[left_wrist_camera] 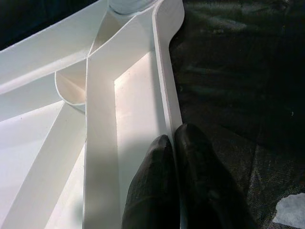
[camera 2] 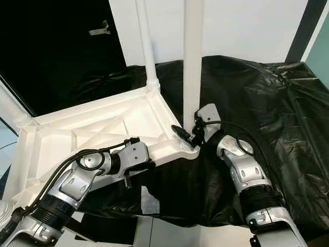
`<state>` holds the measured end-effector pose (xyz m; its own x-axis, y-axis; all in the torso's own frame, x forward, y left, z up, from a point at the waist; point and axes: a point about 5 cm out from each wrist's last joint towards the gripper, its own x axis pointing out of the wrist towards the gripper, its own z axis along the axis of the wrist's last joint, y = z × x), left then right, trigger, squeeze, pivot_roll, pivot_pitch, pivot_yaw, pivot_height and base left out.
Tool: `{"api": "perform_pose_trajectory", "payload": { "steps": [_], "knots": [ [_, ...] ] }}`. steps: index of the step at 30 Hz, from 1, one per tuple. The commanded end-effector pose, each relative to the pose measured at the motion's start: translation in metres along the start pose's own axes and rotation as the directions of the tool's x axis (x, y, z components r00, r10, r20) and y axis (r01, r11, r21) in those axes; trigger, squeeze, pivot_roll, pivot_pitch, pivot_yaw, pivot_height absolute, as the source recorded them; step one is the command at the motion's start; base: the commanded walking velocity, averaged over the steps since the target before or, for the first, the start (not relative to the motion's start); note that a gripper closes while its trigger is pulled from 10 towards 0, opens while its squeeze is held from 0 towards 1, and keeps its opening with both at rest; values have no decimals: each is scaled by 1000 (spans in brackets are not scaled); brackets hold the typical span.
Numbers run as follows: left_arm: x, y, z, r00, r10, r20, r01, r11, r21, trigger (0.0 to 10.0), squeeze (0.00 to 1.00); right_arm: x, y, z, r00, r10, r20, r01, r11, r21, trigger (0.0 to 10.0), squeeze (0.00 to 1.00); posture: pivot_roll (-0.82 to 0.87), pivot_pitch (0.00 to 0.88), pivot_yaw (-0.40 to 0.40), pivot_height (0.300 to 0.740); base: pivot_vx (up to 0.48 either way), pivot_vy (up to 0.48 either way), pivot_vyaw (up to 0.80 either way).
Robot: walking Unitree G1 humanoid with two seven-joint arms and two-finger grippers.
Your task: Building children table
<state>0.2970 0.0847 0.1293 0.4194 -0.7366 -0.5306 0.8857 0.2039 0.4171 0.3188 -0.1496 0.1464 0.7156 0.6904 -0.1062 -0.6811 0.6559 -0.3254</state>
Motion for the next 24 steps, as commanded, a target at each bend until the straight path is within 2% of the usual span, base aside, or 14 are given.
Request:
{"api": "perform_pose_trajectory", "payload": {
  "steps": [1,5,8,11,14,17,24],
  "knots": [
    [-18,25,-13,973,218,-81,-218,976,5,10000,0,-14,31,-51,968,124,-218,-112,992,65,10000,0,1,0,100,740,0,0,0],
    [-18,25,-13,973,216,-81,-216,976,5,10000,0,-14,36,-50,965,148,-218,-150,989,10,10000,0,1,0,101,740,0,0,0],
    [-18,25,-12,973,216,-80,-216,976,6,10000,0,-13,35,-50,969,136,-207,-131,991,40,10000,0,2,0,101,740,0,0,0],
    [-18,25,-12,973,215,-80,-215,976,8,10000,0,-13,31,-52,976,103,-191,-78,988,133,10000,0,1,0,103,740,0,0,0],
    [-18,25,-12,973,215,-80,-215,977,8,10000,0,-14,30,-52,978,94,-186,-64,984,164,10000,0,1,0,103,740,0,0,0],
    [-17,25,-12,974,214,-80,-213,977,9,10000,0,-13,21,-50,989,13,-146,34,948,318,10000,0,0,0,103,740,0,0,0],
    [-17,25,-12,974,212,-79,-212,977,9,10000,0,-12,20,-48,992,-12,-126,60,924,378,10000,0,-3,0,105,740,0,0,0]
  ]
}}
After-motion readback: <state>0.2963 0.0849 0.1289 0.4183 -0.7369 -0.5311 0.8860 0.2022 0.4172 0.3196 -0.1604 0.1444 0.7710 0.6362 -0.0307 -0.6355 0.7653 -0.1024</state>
